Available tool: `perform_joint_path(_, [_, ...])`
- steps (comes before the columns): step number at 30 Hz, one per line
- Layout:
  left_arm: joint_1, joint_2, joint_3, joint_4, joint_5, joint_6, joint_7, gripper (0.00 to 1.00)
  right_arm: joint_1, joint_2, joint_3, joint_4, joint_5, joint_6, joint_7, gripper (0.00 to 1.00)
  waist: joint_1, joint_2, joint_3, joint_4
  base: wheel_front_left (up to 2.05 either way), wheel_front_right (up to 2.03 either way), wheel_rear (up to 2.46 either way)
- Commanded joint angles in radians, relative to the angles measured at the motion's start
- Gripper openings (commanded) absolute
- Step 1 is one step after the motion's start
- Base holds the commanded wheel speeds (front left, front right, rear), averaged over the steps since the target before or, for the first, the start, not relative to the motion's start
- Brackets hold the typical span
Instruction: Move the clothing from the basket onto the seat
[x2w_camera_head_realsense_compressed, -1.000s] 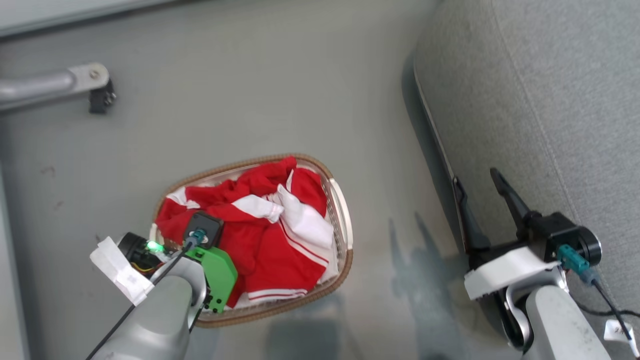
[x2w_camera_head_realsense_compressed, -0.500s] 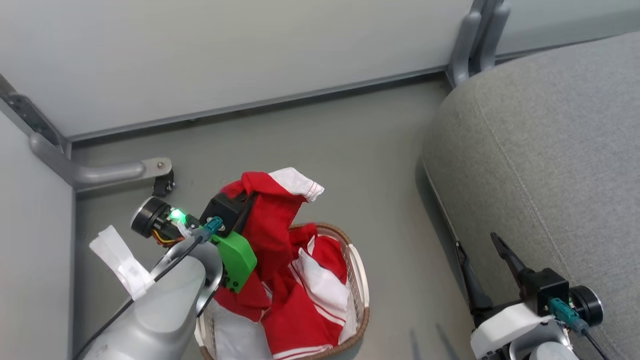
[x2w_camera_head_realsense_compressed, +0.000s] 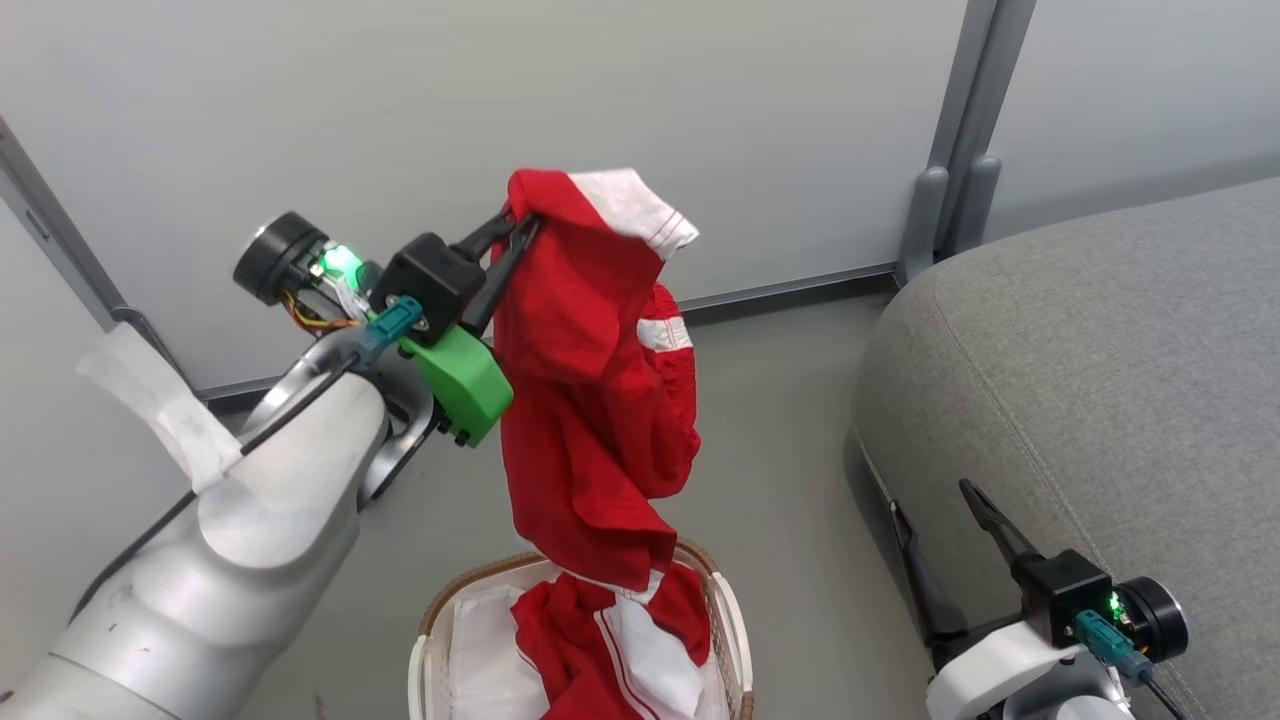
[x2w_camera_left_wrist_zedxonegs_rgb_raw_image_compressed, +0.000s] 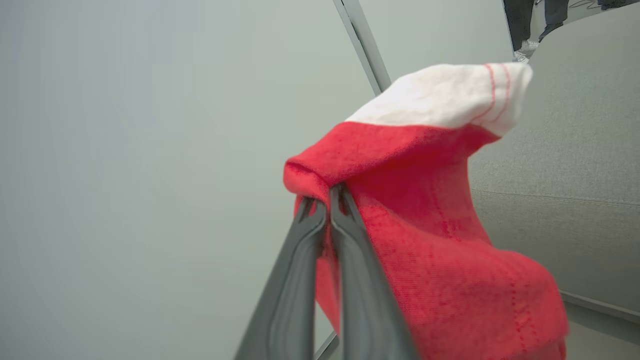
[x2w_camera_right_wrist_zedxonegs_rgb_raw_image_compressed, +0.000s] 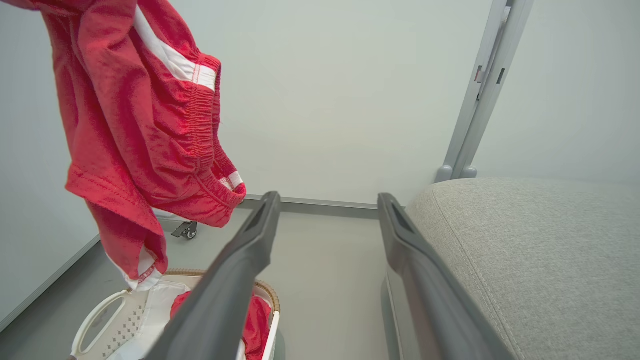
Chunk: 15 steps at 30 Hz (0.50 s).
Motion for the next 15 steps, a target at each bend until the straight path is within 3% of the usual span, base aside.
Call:
perform_joint_path(1, [-0.028,0.008,0.007,-0.014,-0.008,0.002,0.004,0.00,0.000,-0.004,0.007,-0.002,-0.004,-0.001,-0.005,1.00,0.0001,0.0000,-0.011,0.000,0.00,0.00,0.00])
perform_joint_path(15, [-0.149,-0.017,-0.001,-0.056,-0.023,0.003,0.049,0.00,-0.069,-0.004,0.136,0.002,0.002,-0.001,-0.005,1.00,0.0001,0.0000,-0.045,0.008,0.00,0.00,0.00])
